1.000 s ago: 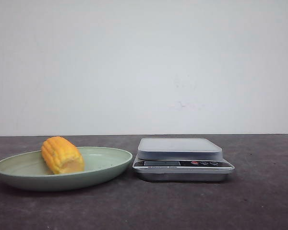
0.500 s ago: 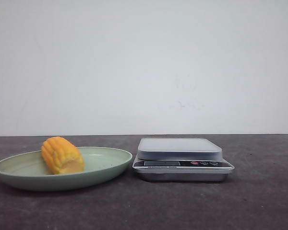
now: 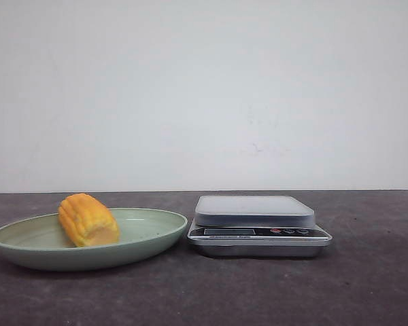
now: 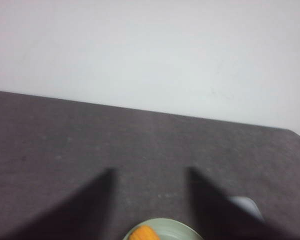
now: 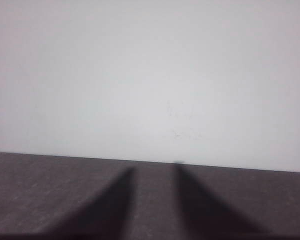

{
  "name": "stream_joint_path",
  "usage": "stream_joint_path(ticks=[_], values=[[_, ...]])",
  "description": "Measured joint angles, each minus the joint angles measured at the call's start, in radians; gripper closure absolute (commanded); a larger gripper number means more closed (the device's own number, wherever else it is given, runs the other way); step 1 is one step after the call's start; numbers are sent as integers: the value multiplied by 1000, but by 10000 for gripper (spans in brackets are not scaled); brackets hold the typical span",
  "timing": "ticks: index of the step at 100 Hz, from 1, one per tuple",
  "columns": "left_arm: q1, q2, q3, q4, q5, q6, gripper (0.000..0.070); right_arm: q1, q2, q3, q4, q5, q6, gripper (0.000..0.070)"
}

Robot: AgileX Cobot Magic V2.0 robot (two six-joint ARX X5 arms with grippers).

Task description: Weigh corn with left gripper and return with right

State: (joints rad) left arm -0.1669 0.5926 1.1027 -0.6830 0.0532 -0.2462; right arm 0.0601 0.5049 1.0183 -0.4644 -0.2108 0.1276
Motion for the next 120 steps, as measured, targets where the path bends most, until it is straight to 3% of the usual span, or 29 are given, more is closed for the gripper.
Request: stream_joint_path(ticks=[26, 39, 52, 72, 120], values=[[0, -4, 0, -95, 2, 4, 24, 0, 5, 0, -23, 0, 2, 8], [0, 5, 0, -137, 5, 2, 35, 0, 5, 0, -24, -42, 2, 8], [0, 55, 0, -147, 46, -49, 35, 0, 6, 0, -24, -52, 10, 9], [-12, 255, 0, -150, 185, -121, 82, 0, 41, 0, -36, -52, 32, 9], [-97, 791, 0, -93, 202, -215, 82, 0, 98, 0, -161, -52, 37, 9]])
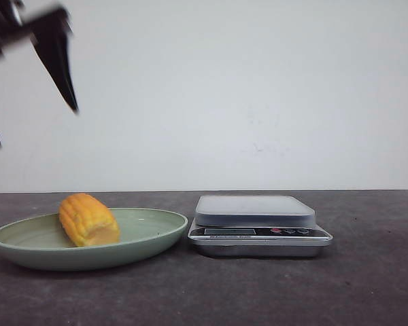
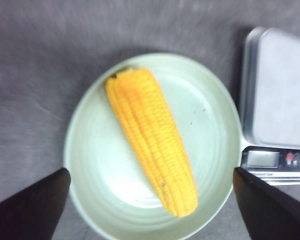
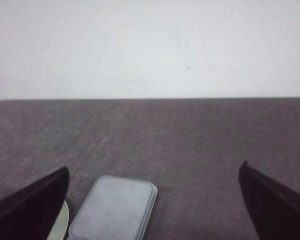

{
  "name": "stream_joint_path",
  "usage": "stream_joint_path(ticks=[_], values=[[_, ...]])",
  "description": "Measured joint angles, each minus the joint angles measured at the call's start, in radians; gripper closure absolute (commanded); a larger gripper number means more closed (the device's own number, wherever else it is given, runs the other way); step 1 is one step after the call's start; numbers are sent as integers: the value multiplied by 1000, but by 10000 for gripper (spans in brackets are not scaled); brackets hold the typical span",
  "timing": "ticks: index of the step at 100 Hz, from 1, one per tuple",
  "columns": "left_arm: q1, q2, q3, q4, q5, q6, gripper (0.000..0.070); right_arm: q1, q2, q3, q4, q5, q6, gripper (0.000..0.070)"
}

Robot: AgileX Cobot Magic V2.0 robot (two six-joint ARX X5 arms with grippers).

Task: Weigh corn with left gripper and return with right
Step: 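Lower the left gripper onto the yellow corn cob and grasp it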

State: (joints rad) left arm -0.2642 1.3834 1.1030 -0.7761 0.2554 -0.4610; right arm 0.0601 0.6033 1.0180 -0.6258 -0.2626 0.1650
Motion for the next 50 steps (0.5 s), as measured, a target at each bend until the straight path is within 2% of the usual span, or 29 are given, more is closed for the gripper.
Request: stream_joint_path(ticks=[19, 33, 36, 39, 42, 50], values=[[-72, 139, 0, 74, 32, -54, 82, 0, 0, 0, -7, 0, 0, 9], [-125, 223, 0, 87, -3, -72, 82, 0, 0, 0, -30, 0, 0, 9], [-134, 238, 0, 87, -16, -78, 101, 0, 0, 0, -33, 0, 0, 9], [-143, 251, 0, 87, -27, -83, 166, 0, 0, 0, -38, 0, 0, 10], [-150, 261, 0, 89, -37, -87, 275, 0, 0, 0, -42, 0, 0, 10], [-166, 274, 0, 101, -48, -92, 675, 0, 0, 0, -45, 0, 0, 10]])
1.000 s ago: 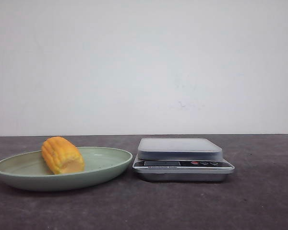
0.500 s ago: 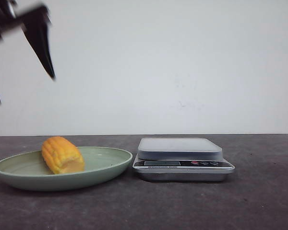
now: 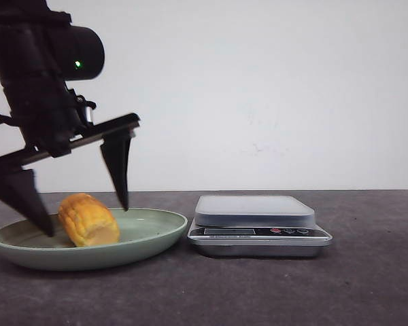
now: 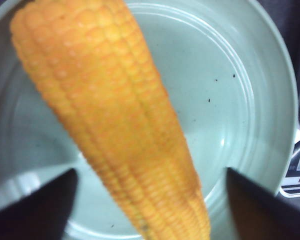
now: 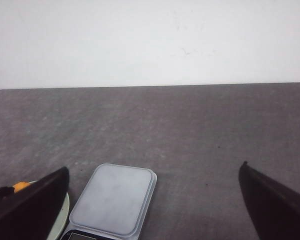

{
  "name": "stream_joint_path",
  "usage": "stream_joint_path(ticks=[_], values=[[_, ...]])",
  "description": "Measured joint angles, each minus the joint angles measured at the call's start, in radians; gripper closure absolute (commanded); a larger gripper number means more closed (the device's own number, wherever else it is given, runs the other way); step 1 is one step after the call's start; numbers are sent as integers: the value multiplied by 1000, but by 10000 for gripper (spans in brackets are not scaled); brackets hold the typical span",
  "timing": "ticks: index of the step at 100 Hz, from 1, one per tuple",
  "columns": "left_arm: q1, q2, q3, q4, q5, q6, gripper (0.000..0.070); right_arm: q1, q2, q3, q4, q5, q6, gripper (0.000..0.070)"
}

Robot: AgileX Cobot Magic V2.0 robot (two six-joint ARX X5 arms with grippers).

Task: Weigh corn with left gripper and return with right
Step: 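Lower the left gripper onto the yellow corn cob and grasp it, then carry the corn with the left gripper onto the scale and release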

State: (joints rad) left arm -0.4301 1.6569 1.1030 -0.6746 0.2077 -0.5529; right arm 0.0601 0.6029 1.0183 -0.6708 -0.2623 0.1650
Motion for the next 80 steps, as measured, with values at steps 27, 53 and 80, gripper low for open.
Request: stream_joint_path(ticks=[27, 53, 80], values=[[-40, -38, 0, 95, 21, -13, 690, 0, 0, 0, -4, 0, 0, 10], [-60, -244, 99, 184, 103, 42, 690, 0, 0, 0, -3, 0, 0, 10], [-78, -283, 321, 317, 136, 148, 690, 0, 0, 0, -3, 1, 27, 11]])
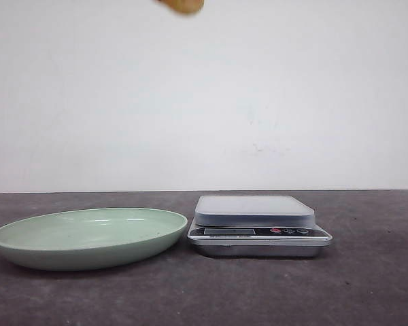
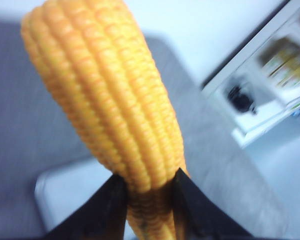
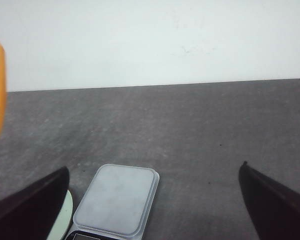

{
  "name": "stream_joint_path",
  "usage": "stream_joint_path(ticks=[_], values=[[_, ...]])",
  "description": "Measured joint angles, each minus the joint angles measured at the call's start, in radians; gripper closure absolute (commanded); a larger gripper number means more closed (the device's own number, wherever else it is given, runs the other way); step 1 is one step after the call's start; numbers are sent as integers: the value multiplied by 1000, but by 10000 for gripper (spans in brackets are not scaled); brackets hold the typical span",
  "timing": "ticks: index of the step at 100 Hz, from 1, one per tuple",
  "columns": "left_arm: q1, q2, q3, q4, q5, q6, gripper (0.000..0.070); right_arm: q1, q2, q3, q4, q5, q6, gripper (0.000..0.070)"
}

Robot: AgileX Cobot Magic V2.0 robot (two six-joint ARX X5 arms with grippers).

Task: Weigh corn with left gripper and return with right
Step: 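Carry the corn with the left gripper onto the scale and release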

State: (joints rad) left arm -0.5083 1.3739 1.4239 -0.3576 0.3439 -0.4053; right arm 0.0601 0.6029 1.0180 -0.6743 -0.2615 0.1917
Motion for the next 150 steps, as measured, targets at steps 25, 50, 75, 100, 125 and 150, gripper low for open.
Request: stream_joint_path(ticks=[25, 50, 75, 100, 125, 150], values=[[-19, 148, 48, 3, 11, -5, 690, 0, 0, 0, 0, 0, 5, 11], [-69, 363, 48, -79, 21, -5, 689, 0, 3, 0, 0, 3, 4, 11], [-96, 539, 48, -97, 21, -5, 689, 0, 25, 0, -29, 2, 4, 11], [-97, 587, 52, -78, 29, -36, 648, 0, 27, 0, -113, 2, -10, 11], [-97, 595, 56, -79, 34, -81, 172, 0, 27, 0, -129, 2, -12, 11], [-98, 607, 68, -103, 77, -80, 3, 0, 27, 0, -129, 2, -12, 11]])
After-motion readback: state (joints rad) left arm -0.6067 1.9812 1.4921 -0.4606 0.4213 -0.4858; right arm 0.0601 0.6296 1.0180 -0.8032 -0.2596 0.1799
